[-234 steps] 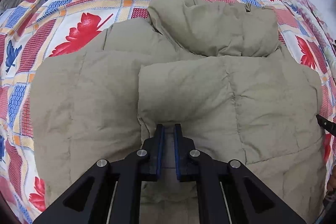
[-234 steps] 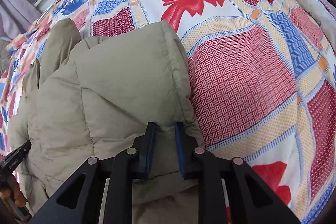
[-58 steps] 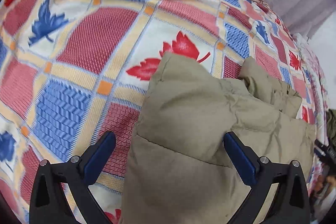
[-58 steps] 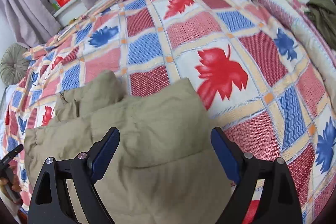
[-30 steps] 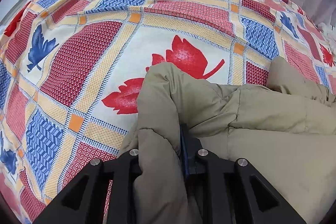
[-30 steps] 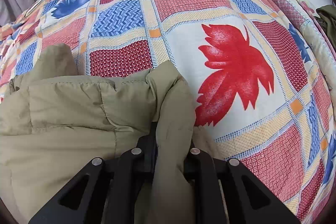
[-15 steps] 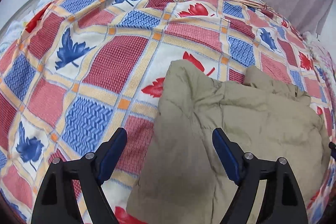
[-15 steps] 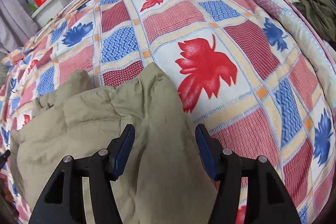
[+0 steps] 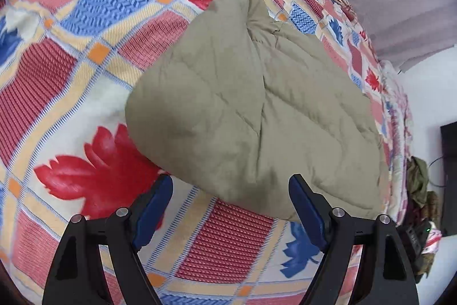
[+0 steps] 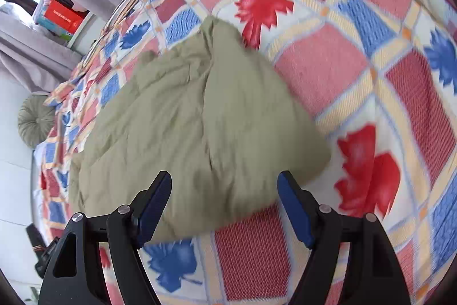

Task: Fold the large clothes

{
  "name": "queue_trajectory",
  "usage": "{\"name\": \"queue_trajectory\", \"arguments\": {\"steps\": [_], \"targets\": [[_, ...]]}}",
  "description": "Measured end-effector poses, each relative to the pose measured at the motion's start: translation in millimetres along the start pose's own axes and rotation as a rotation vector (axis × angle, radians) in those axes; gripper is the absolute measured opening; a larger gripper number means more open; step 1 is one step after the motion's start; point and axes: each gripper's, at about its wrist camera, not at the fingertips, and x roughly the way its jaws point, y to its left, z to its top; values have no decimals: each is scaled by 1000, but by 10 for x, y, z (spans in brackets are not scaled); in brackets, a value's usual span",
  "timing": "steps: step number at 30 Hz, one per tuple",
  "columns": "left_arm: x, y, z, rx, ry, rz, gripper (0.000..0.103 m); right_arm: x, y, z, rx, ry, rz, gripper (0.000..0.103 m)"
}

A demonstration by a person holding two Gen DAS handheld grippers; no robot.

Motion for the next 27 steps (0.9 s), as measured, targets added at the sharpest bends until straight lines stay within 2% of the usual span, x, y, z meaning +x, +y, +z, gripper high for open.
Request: {"name": "queue_trajectory", "arguments": {"steps": [3,6,9,13,20,22,23,24,26,27], "targets": [[98,37,-64,-42,13,-89,84,70,-85,-122,36,34,48,79],[260,73,-87,-87,20,-127,84,182,-172,-208,89,59,96,79],[430,119,-48,-134,13,-145,84,369,-314,-281,199,85,164,79],[592,89,39,-155,-10,-156,84,640,-426,-351,322,108,254,79],[816,-24,289,-155,-39,-117,84,1013,-337,-216,423,102,387,79],[834,-42,336,-155,-51,-113,67,1116,-292,-155,450,104,414,79],[837,-61,361,-144,-48,-121,50,1159,-266,-131,462,103,416,79],[819,-81,375,-132,-51,-126,38,1204,-248,-110,478,101,414,79],[740,-164,389,-77,-68,-110,27,1247,-233,-97,510,100,417,79],[687,-220,390,-40,-77,-94,24,1255,-227,-98,522,103,420,70]]}}
